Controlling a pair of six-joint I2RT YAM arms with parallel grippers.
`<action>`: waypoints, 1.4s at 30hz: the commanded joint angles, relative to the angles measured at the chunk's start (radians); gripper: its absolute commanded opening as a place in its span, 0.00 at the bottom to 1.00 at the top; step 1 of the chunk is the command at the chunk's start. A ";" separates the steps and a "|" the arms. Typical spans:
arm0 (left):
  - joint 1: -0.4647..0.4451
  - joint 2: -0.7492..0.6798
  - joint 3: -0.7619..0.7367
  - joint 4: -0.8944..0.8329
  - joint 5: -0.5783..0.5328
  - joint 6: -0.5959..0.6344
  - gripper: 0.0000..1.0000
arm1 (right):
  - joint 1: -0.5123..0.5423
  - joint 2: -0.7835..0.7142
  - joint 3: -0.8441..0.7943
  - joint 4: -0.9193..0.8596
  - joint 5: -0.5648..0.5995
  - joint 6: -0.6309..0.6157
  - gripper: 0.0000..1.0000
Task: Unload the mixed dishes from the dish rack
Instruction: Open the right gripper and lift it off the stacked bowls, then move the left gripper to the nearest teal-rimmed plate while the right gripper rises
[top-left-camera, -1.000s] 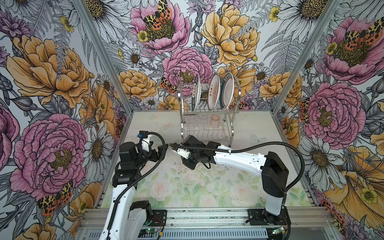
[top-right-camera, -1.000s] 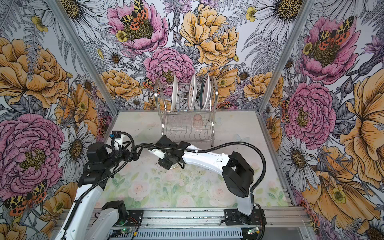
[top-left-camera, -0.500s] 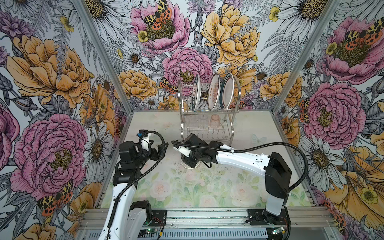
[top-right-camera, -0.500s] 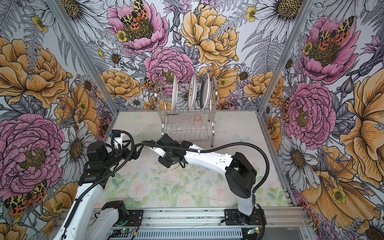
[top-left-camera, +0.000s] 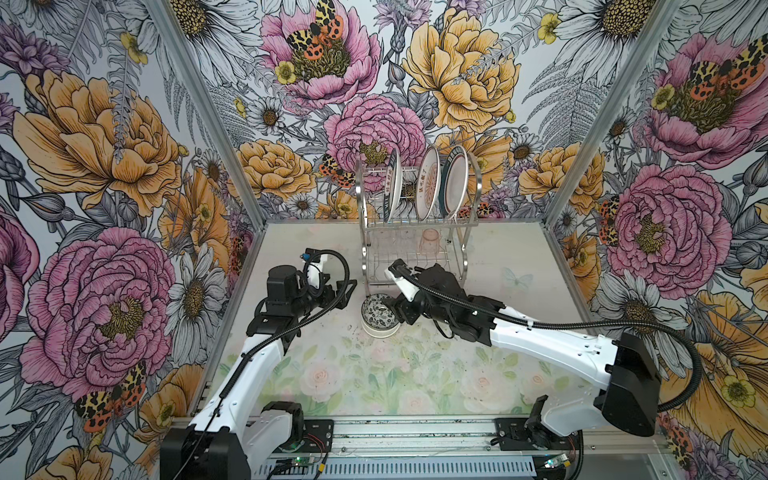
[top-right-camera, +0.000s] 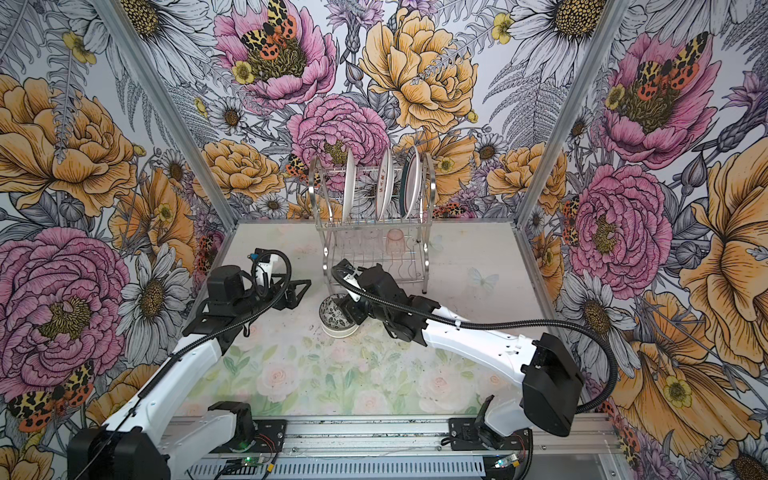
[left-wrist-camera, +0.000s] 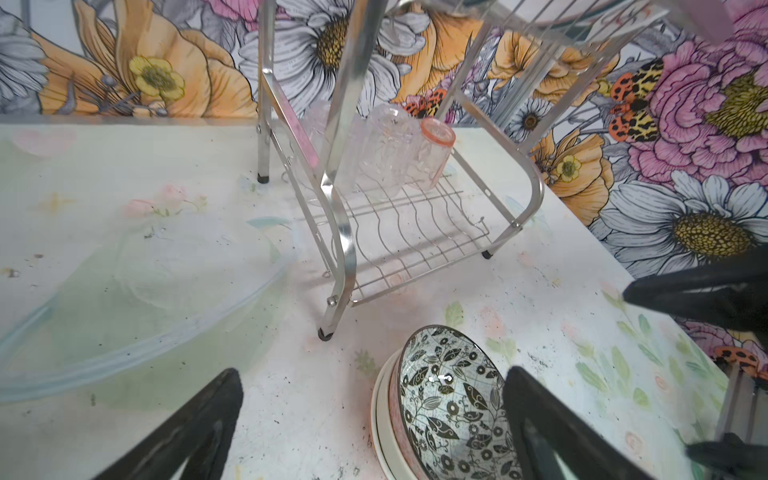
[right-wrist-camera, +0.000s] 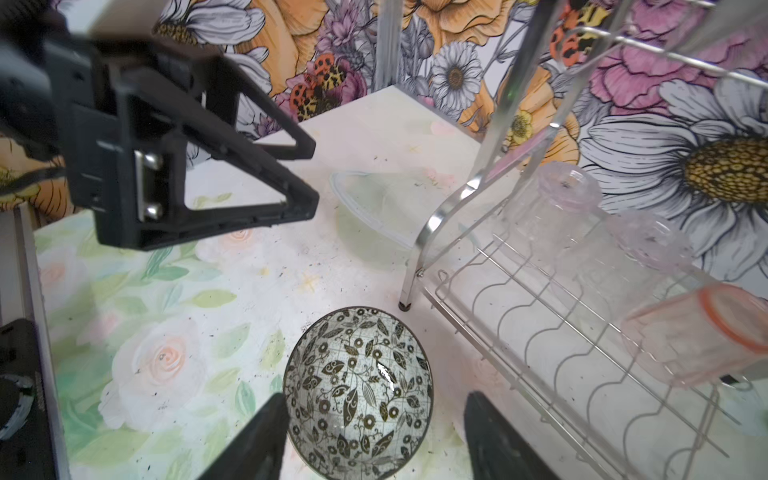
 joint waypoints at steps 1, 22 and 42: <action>-0.040 0.075 0.072 0.014 -0.089 0.007 0.99 | -0.033 -0.091 -0.091 0.196 0.060 0.074 0.99; -0.141 0.503 0.336 -0.001 -0.295 -0.092 0.73 | -0.138 -0.242 -0.279 0.316 0.135 0.093 1.00; -0.103 0.627 0.444 -0.004 -0.317 -0.146 0.45 | -0.169 -0.224 -0.282 0.381 0.123 0.088 1.00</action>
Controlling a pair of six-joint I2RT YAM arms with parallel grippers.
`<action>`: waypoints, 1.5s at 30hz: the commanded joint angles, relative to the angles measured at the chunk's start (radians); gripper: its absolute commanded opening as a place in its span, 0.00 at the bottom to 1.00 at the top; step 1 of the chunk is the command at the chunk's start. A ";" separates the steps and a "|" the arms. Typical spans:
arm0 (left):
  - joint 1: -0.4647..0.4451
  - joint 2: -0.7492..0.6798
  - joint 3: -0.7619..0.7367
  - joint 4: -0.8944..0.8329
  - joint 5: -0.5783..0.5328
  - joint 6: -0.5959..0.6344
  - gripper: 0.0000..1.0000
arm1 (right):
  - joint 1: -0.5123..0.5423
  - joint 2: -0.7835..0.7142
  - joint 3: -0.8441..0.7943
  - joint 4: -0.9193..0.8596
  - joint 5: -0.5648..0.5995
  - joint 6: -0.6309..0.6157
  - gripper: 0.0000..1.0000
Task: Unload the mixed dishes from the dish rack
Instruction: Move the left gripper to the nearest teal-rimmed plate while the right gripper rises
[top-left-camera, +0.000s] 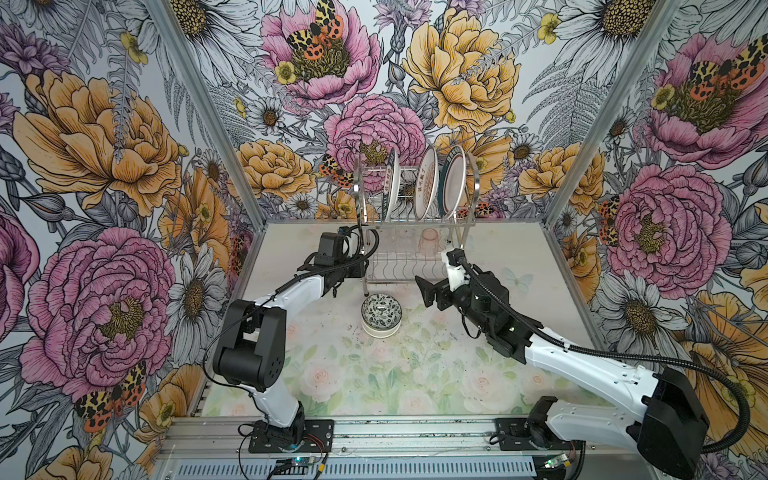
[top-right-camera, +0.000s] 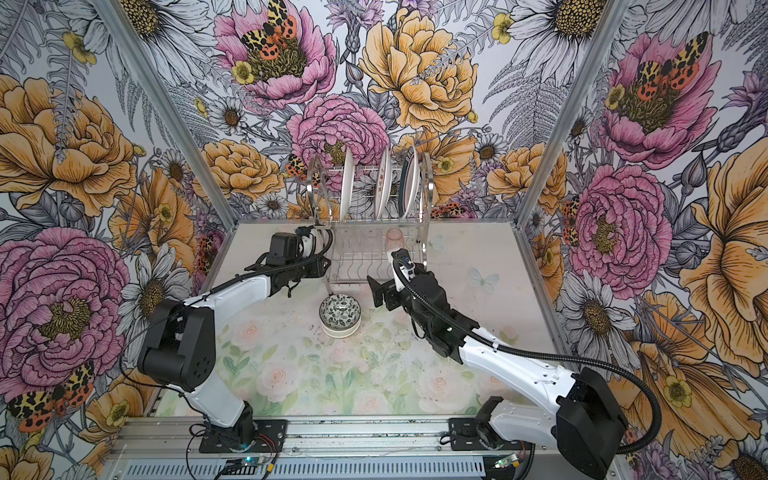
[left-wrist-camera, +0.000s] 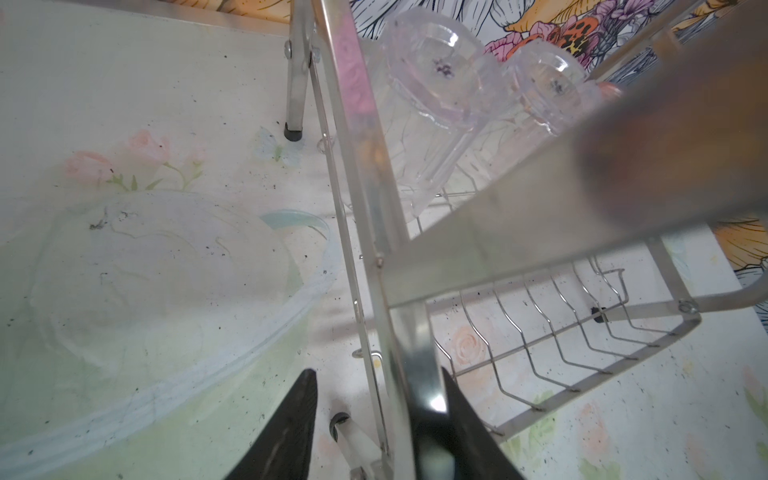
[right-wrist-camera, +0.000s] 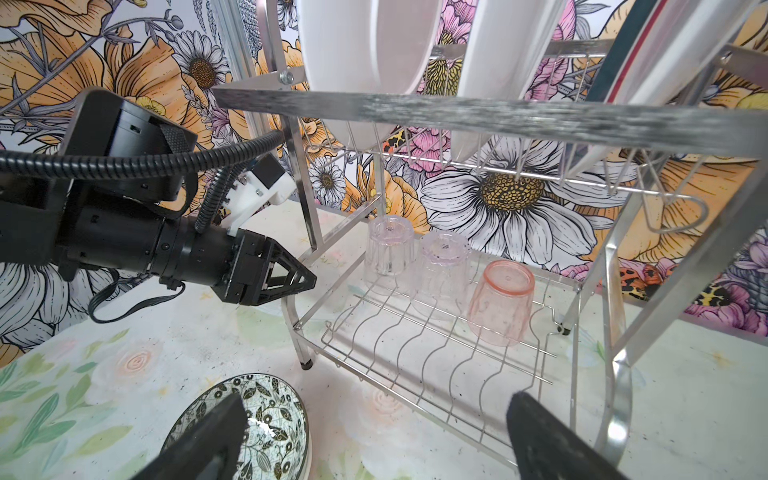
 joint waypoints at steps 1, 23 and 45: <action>0.033 0.017 0.034 0.009 -0.039 -0.006 0.45 | -0.011 -0.005 -0.005 0.058 0.002 -0.005 1.00; 0.024 -0.318 -0.140 -0.024 -0.072 -0.008 0.89 | -0.020 -0.067 -0.068 0.158 -0.035 -0.007 1.00; -0.175 -0.391 0.249 -0.080 -0.085 0.283 0.90 | -0.072 -0.273 -0.006 -0.128 -0.169 -0.025 1.00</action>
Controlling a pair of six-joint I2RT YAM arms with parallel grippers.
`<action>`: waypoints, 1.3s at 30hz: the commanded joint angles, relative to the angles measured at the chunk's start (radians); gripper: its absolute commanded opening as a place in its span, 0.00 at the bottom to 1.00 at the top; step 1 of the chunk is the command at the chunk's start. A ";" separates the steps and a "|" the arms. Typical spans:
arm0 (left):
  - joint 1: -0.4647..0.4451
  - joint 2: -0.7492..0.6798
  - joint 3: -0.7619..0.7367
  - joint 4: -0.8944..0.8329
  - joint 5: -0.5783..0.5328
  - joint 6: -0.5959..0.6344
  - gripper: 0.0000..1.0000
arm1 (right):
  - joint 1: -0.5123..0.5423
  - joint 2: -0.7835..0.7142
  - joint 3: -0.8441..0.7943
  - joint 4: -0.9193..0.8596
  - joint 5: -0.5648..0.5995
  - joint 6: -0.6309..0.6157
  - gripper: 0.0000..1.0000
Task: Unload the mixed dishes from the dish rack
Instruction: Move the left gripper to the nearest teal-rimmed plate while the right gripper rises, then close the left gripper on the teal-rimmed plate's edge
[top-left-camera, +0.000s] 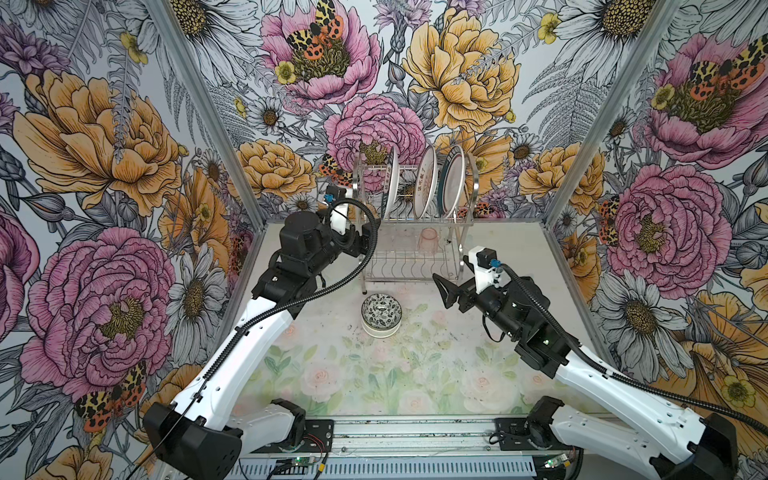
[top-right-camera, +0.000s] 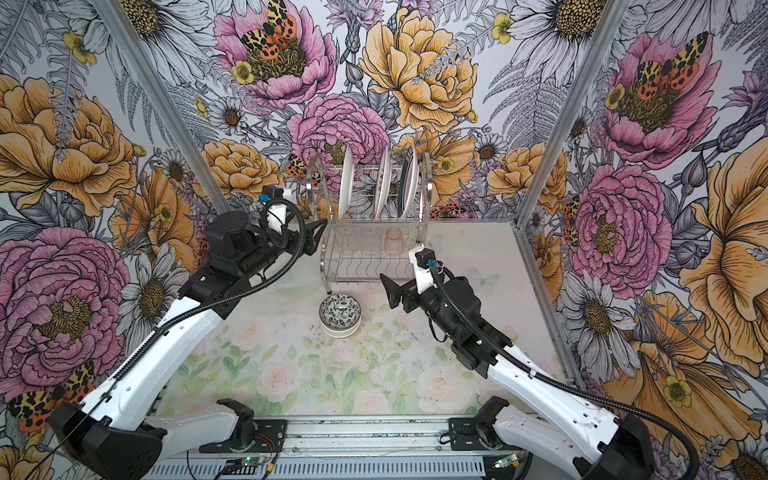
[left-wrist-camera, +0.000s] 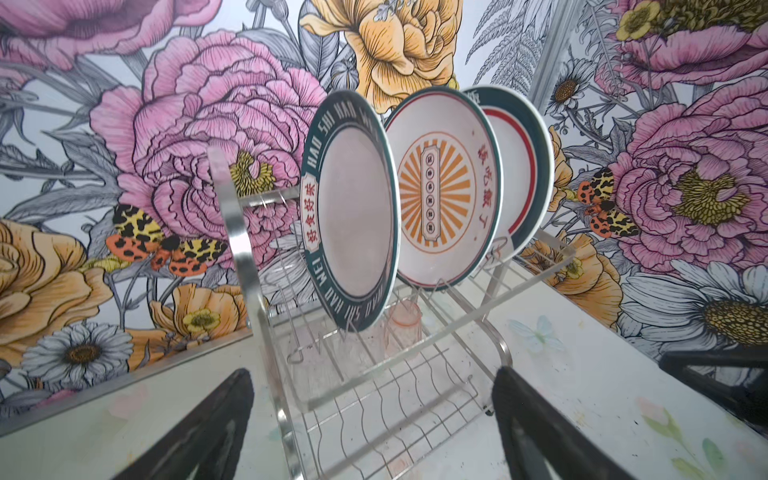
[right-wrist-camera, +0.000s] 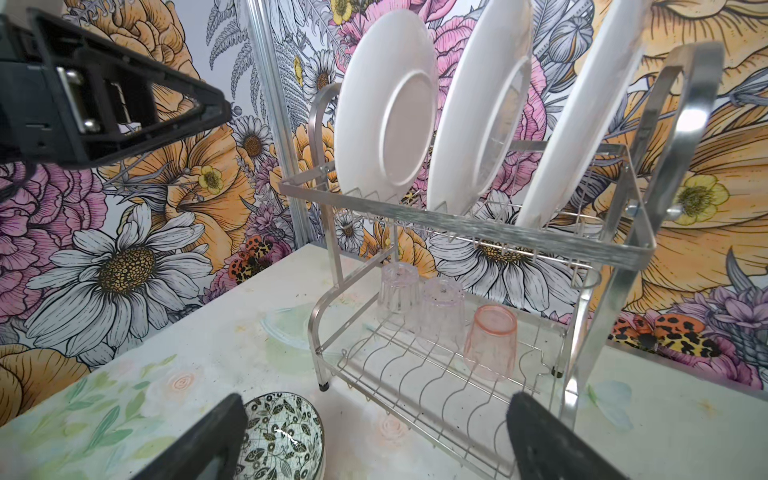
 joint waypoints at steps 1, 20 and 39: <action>-0.021 0.088 0.067 -0.008 -0.002 0.050 0.89 | -0.007 -0.025 0.025 -0.042 -0.028 -0.002 1.00; -0.049 0.371 0.303 0.067 -0.038 0.061 0.66 | -0.033 -0.087 -0.028 -0.029 0.036 -0.016 1.00; -0.051 0.384 0.282 0.094 -0.035 0.032 0.35 | -0.046 -0.090 -0.056 0.004 0.062 -0.021 1.00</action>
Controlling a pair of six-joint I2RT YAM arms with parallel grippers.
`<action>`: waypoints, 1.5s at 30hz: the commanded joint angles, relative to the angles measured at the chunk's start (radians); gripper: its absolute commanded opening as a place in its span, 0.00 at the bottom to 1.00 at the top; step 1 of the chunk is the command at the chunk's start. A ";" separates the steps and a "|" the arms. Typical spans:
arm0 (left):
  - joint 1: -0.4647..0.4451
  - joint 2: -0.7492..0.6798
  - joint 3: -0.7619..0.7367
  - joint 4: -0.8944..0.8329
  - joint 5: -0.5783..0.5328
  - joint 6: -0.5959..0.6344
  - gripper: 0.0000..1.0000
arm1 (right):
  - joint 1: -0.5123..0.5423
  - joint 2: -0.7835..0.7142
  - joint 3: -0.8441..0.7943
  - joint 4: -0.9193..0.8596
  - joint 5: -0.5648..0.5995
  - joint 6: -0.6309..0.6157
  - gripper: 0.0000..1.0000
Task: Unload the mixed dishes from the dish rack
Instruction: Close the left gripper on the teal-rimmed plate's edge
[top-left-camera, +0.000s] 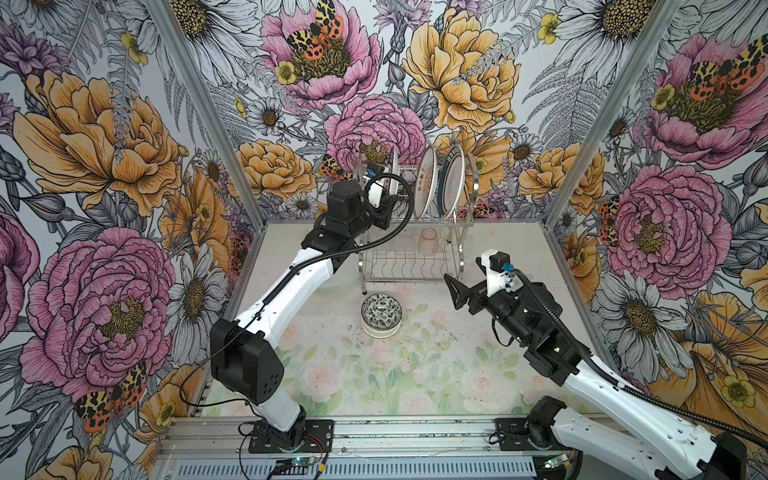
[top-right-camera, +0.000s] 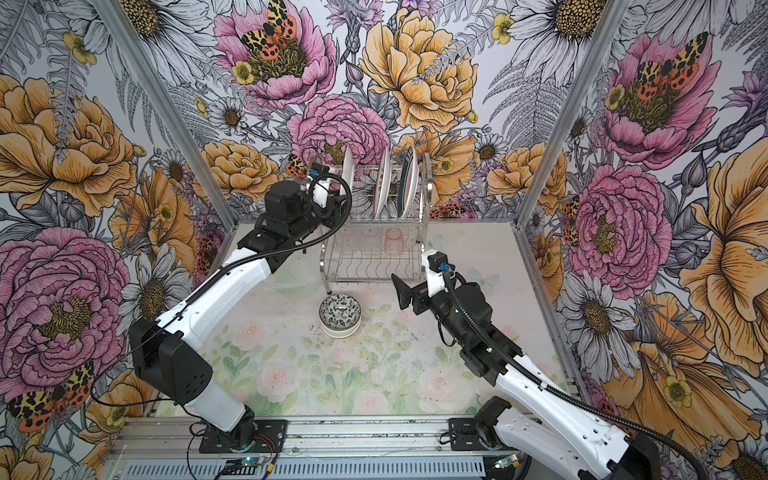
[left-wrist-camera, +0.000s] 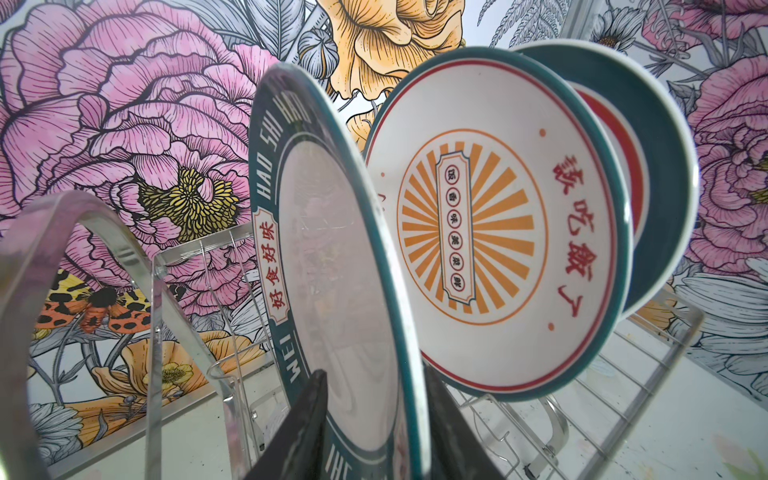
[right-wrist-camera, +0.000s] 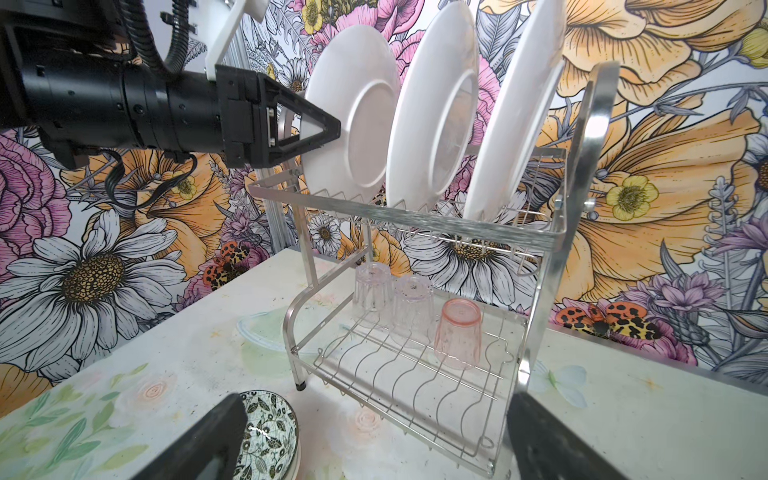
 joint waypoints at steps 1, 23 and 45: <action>-0.009 -0.002 0.004 0.037 -0.011 -0.016 0.34 | -0.008 -0.013 -0.007 0.023 0.018 -0.010 1.00; -0.025 -0.015 0.002 0.048 -0.029 -0.032 0.18 | -0.016 -0.033 -0.014 0.011 0.032 -0.017 1.00; -0.031 -0.026 -0.011 0.077 -0.061 -0.059 0.00 | -0.019 -0.004 -0.017 0.042 0.019 -0.033 1.00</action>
